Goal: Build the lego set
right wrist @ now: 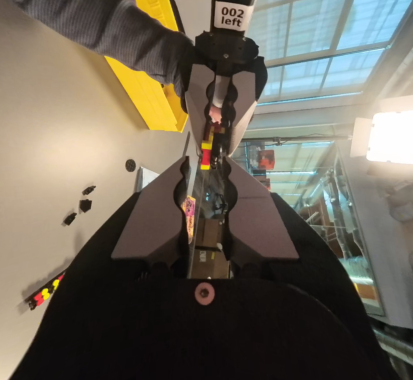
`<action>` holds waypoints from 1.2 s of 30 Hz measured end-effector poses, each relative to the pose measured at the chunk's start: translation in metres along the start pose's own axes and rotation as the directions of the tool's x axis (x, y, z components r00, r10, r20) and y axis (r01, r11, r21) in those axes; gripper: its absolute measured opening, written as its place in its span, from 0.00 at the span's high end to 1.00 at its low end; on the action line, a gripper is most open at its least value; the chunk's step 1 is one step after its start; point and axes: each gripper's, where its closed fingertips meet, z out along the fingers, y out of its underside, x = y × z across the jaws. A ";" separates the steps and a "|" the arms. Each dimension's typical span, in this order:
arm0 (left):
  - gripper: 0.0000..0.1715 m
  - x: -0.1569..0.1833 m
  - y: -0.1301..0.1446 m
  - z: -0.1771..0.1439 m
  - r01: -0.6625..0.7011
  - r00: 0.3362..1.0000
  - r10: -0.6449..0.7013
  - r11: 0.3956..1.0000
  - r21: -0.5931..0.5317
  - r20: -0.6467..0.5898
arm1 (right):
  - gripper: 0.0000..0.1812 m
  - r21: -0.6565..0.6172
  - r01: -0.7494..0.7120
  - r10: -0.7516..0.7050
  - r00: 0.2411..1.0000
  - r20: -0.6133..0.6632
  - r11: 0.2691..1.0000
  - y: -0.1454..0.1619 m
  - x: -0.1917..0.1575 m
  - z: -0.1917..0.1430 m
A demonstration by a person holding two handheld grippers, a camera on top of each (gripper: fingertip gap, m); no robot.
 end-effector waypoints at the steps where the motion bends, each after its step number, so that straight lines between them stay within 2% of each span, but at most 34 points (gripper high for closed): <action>1: 0.89 0.000 0.000 0.000 0.000 1.000 0.000 1.000 -0.001 0.000 | 0.85 -0.005 0.002 -0.002 1.000 0.001 1.000 0.001 0.000 0.001; 3: 0.89 0.000 0.000 0.000 0.000 1.000 0.000 1.000 0.001 0.001 | 0.86 -0.008 0.008 -0.008 1.000 -0.004 1.000 0.001 -0.001 0.002; 5: 0.89 0.001 0.000 0.001 -0.001 1.000 0.001 1.000 -0.004 -0.004 | 0.91 -0.013 0.016 -0.016 0.999 -0.032 1.000 0.001 0.003 0.002; 14: 0.89 0.002 0.002 0.003 -0.024 1.000 0.024 1.000 -0.020 -0.002 | 0.93 -0.039 0.038 -0.039 0.999 -0.028 0.998 0.005 0.003 0.001; 17: 0.89 -0.001 0.002 0.002 -0.013 1.000 0.013 1.000 -0.012 0.011 | 0.92 -0.030 0.002 -0.004 0.999 -0.050 1.000 0.004 0.005 0.000; 21: 0.89 -0.001 0.005 0.002 -0.001 1.000 0.001 1.000 -0.027 0.007 | 0.89 -0.021 0.076 -0.078 0.993 -0.092 0.997 0.001 0.004 -0.001; 22: 0.89 -0.001 0.006 0.002 0.000 1.000 0.001 1.000 -0.031 0.008 | 0.92 -0.014 0.076 -0.076 0.993 -0.093 0.997 0.000 0.004 -0.002; 26: 0.89 -0.001 0.012 0.007 0.053 0.999 -0.052 0.998 -0.042 0.009 | 0.93 -0.029 0.023 -0.025 0.995 -0.093 0.999 0.008 0.004 -0.004; 27: 0.89 -0.003 0.015 0.010 0.105 0.994 -0.104 0.993 -0.049 0.020 | 0.91 -0.038 0.002 -0.006 0.994 -0.111 0.999 0.013 0.006 -0.006; 28: 0.89 -0.005 0.024 0.012 0.180 0.983 -0.178 0.981 -0.078 0.034 | 0.82 -0.062 -0.029 0.021 0.992 -0.122 0.998 0.022 0.005 -0.008; 29: 0.89 -0.009 0.036 0.014 0.277 0.960 -0.272 0.954 -0.110 0.061 | 0.75 -0.079 -0.074 0.063 0.989 -0.132 0.994 0.031 0.003 -0.012; 31: 0.89 -0.010 0.057 0.019 0.520 0.854 -0.514 0.844 -0.133 0.078 | 0.70 -0.057 -0.194 0.180 0.967 -0.182 0.979 0.047 -0.001 -0.019; 33: 0.89 -0.004 0.062 0.026 0.733 0.678 -0.735 0.676 -0.074 0.003 | 0.70 -0.016 -0.342 0.330 0.916 -0.228 0.939 0.066 -0.012 -0.023; 35: 0.89 -0.005 0.064 0.033 0.866 0.499 -0.864 0.499 0.015 -0.066 | 0.69 0.002 -0.466 0.449 0.852 -0.270 0.885 0.089 -0.028 -0.022; 36: 0.89 -0.003 0.069 0.038 0.911 0.413 -0.906 0.412 0.023 -0.093 | 0.70 0.021 -0.530 0.512 0.808 -0.292 0.848 0.099 -0.035 -0.022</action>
